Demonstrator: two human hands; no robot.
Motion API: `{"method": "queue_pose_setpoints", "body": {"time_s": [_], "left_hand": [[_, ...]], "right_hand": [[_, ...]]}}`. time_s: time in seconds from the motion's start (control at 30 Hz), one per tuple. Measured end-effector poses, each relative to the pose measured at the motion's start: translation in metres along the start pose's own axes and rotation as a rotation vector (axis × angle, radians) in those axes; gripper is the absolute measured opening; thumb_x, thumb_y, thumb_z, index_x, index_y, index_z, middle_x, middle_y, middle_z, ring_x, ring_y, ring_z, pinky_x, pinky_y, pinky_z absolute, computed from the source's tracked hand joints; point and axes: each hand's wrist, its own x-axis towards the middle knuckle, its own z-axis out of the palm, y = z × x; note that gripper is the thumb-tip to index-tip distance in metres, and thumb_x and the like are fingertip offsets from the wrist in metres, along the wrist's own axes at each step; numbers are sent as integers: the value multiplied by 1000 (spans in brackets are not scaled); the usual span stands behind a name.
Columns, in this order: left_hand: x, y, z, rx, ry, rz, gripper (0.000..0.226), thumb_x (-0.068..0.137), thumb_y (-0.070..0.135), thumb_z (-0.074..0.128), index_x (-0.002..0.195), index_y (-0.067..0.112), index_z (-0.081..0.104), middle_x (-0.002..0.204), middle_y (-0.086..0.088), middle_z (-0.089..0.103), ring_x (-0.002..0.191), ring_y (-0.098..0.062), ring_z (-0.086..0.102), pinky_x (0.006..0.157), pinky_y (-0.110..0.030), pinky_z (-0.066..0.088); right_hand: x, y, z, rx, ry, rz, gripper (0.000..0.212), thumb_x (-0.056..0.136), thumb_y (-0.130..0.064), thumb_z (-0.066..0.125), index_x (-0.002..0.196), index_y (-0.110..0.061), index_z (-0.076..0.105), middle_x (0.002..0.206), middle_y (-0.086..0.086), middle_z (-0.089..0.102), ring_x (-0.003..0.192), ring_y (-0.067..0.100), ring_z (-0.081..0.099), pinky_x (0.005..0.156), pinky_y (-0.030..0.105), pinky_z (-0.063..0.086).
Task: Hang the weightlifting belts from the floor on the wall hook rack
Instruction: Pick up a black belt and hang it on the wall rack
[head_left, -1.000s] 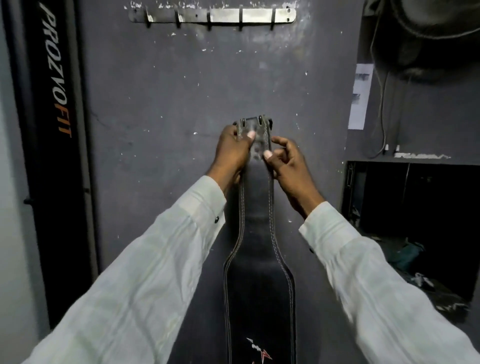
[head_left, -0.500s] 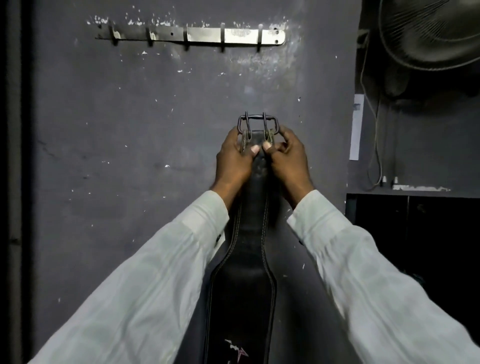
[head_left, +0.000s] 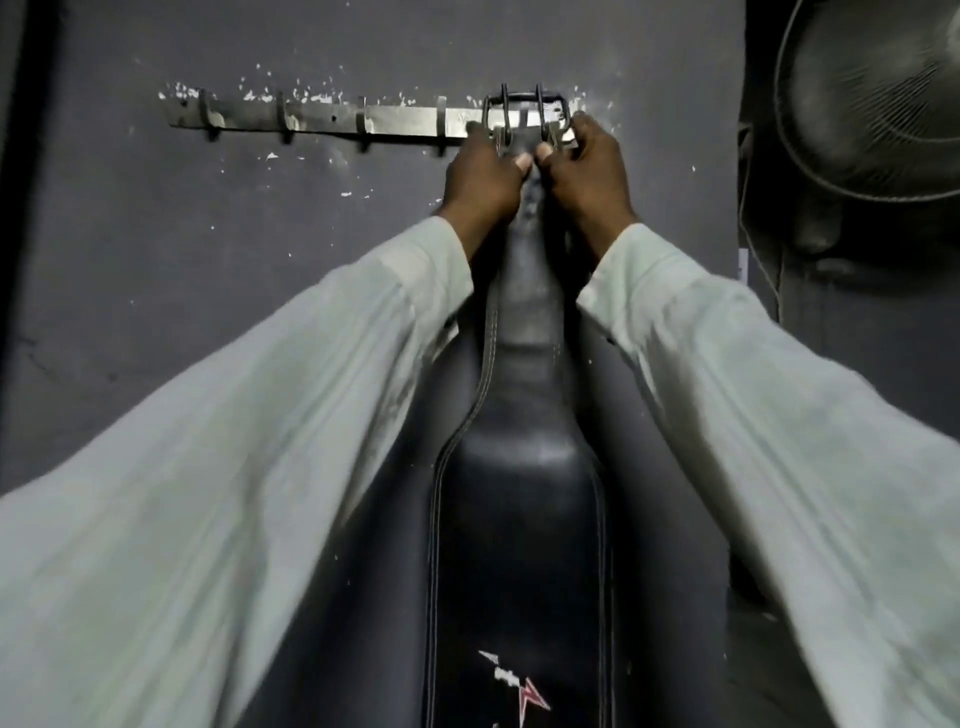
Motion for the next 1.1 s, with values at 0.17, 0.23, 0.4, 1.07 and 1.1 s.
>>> {"method": "queue_pose_setpoints", "body": {"time_s": [0.17,0.23,0.4,1.07,1.1], "left_hand": [[35,1,5,72,-67,25,77,100,30,54,155,-1,9,153,-13,42,140,-21,43,103,-19,34],[37,-8,8,38,-67,31,77,97,32,58,154,0,18,147,-12,50,135,-22,49,102,-22,39],[20,-24,7,-27,-148,30,82,93,24,63,156,4,15,151,-11,45,137,-22,47,111,-25,37],[-247,-136,-46,-129,-393,-171,81,77,19,78,149,23,40,144,4,55,131,-11,54,114,-41,43],[-251,-136,-45,-149,-363,-199,79,76,17,79,146,23,43,139,4,58,127,-11,57,112,-39,45]], "right_hand": [[19,-14,3,-149,-13,27,10,92,-16,55,99,-22,53,100,-4,61,93,13,57,73,17,38],[18,-10,6,-173,-12,63,18,92,-18,55,109,-21,60,110,-2,66,100,14,60,73,15,35],[-7,2,6,-153,35,86,29,90,-21,57,119,-24,64,120,-5,69,111,14,62,79,14,36],[-258,77,-25,57,-258,589,38,64,-39,83,88,-15,67,88,1,75,84,21,73,85,47,60],[-265,78,-26,76,-272,631,39,64,-37,84,94,-17,67,91,0,76,86,20,73,87,45,60]]}}
